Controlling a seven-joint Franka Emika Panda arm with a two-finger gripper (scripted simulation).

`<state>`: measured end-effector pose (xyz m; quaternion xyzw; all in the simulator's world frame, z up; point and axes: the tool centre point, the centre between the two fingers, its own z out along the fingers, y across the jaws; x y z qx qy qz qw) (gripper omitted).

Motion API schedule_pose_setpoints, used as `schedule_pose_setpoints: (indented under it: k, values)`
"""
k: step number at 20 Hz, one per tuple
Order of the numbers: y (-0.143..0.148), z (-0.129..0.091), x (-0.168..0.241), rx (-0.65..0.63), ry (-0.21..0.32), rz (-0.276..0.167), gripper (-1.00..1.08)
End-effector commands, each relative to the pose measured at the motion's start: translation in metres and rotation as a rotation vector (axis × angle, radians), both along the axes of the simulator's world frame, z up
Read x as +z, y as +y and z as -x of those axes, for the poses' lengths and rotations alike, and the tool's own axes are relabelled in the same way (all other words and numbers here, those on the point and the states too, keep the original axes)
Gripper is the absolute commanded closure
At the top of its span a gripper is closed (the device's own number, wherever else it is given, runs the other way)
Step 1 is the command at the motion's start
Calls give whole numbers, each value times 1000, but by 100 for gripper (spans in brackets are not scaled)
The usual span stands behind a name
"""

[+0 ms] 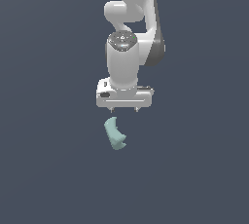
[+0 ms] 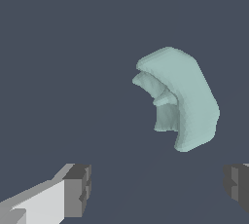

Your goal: Pick up the object and move it to a goal position.

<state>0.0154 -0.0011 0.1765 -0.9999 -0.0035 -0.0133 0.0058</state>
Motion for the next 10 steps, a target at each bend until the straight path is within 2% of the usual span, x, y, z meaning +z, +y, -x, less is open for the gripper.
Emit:
schedule_pose_setpoints:
  k: [1, 10]
  values:
    - [0, 0, 0, 0, 0, 0, -92]
    - [22, 4, 7, 20, 14, 5, -92]
